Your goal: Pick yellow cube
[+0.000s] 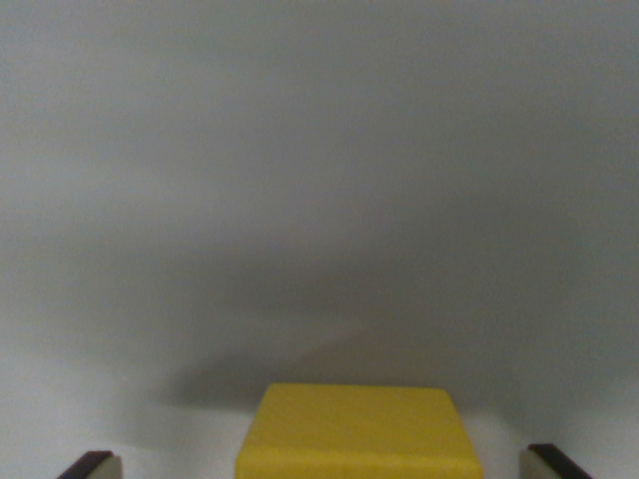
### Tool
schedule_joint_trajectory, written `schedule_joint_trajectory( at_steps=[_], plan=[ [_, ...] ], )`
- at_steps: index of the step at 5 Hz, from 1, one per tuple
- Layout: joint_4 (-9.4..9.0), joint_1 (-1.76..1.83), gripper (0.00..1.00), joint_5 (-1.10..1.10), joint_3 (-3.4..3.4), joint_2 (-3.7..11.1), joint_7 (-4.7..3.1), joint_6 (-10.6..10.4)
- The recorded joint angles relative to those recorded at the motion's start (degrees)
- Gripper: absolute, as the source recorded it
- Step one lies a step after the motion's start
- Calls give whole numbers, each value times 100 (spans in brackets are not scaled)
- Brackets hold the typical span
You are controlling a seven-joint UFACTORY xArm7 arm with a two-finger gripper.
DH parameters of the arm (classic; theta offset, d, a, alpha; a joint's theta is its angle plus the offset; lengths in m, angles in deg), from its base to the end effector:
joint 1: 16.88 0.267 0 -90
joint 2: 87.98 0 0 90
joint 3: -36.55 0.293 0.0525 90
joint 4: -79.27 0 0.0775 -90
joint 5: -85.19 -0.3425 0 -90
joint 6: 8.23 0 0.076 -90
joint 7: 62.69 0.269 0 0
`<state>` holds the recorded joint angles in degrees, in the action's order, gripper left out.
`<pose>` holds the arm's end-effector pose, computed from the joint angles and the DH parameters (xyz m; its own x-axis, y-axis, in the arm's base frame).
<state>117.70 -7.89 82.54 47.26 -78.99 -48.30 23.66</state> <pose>0.3720 0.1438 0.0173 0.9972 0.0522 -0.0532 0.0501 -0.9979 -0.0399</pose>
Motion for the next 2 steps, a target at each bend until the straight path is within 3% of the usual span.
schedule_joint_trajectory(
  at_steps=[2],
  plan=[
    [-37, 7, 0, -2, 6, 6, 12, -44]
  ],
)
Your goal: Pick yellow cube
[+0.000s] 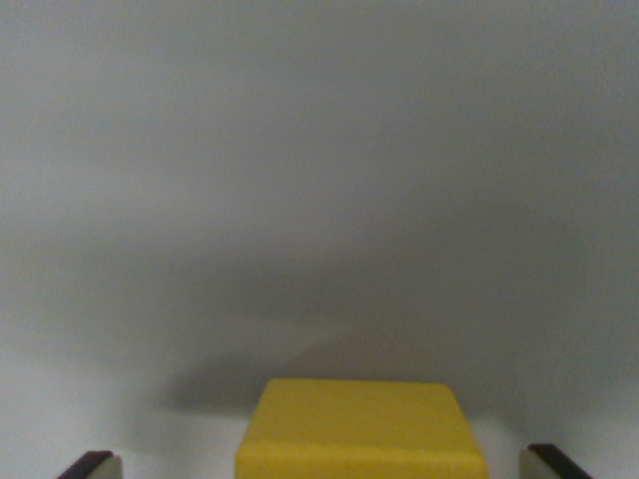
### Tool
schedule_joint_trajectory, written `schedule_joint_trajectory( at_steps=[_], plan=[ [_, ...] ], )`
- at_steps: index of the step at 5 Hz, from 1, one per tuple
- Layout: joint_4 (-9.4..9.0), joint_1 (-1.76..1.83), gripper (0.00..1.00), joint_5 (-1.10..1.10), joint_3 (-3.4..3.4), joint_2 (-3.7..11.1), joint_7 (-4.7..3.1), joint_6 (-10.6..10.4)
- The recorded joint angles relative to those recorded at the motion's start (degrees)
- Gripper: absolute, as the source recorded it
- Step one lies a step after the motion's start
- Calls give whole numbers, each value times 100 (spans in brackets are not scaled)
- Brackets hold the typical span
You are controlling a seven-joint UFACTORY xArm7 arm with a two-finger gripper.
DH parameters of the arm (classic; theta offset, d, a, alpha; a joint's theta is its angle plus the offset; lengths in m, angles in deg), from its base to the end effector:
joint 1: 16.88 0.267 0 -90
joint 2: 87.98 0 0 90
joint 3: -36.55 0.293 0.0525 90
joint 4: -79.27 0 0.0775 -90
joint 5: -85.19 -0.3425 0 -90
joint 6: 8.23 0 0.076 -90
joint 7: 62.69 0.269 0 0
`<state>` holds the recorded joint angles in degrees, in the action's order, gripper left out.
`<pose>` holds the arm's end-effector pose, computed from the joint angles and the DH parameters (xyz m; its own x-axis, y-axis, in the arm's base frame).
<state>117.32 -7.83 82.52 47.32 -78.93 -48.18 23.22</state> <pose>0.3701 0.1440 0.0154 0.9972 0.0517 -0.0533 0.0496 -0.9980 -0.0400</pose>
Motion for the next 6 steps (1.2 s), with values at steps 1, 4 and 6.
schedule_joint_trajectory(
  at_steps=[1, 4, 6],
  plan=[
    [-9, 2, 0, -1, 2, 2, 3, -11],
    [-9, 2, 0, -1, 2, 2, 3, -11],
    [-9, 2, 100, -1, 2, 2, 3, -11]
  ],
)
